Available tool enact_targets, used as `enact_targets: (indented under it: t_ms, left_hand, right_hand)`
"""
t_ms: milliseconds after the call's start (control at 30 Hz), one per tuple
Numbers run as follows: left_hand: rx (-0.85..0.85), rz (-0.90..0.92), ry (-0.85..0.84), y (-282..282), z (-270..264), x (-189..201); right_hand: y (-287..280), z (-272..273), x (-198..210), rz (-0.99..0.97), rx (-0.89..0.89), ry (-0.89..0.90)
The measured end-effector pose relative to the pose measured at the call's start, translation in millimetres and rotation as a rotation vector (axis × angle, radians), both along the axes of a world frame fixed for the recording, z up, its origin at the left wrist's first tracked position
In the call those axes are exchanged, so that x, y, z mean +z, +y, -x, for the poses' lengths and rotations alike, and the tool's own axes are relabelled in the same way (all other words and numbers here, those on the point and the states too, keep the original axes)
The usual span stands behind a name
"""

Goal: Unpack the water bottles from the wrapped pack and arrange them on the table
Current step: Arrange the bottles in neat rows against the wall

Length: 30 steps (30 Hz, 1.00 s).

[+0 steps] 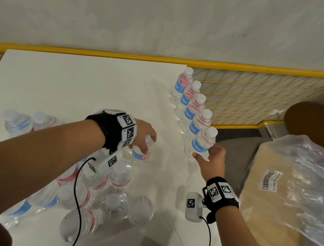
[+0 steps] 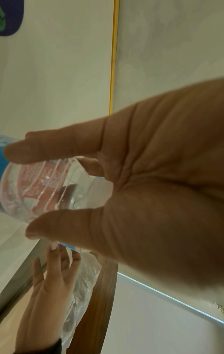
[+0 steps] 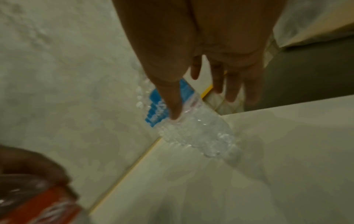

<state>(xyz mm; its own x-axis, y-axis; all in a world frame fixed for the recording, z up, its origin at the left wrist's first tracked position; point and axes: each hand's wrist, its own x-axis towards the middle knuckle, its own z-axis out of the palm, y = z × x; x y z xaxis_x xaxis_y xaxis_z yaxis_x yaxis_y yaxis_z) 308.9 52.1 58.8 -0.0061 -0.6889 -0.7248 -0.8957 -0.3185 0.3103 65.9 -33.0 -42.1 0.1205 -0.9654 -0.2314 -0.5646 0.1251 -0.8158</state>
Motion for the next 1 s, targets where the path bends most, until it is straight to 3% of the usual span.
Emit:
enact_targets:
  t_ms: [100,233,267,333,600,833,1000]
  left_hand:
    - [-0.009,0.01,-0.013,2,2,0]
    - [0.026,0.002,0.033,4,7,-1]
    - [0.027,-0.003,0.042,4,9,-1]
    - [0.006,-0.012,0.04,4,12,0]
    - [-0.019,-0.028,0.015,0,20,2]
    - [0.013,-0.029,0.015,-1,28,3]
    - [0.006,-0.019,0.019,-7,38,4]
  right_hand:
    - [30,-4,20,0.038,0.094,0.003]
    - [102,-1,54,-0.102,0.814,0.006]
    - [117,0,58,-0.161,0.94,0.021]
    - [140,-1,57,-0.183,1.028,0.045]
    - [165,-7,35,0.029,0.822,0.036]
    - [95,32,19,0.038,0.26,-0.086]
    - [44,51,11,0.046,0.131,-0.179]
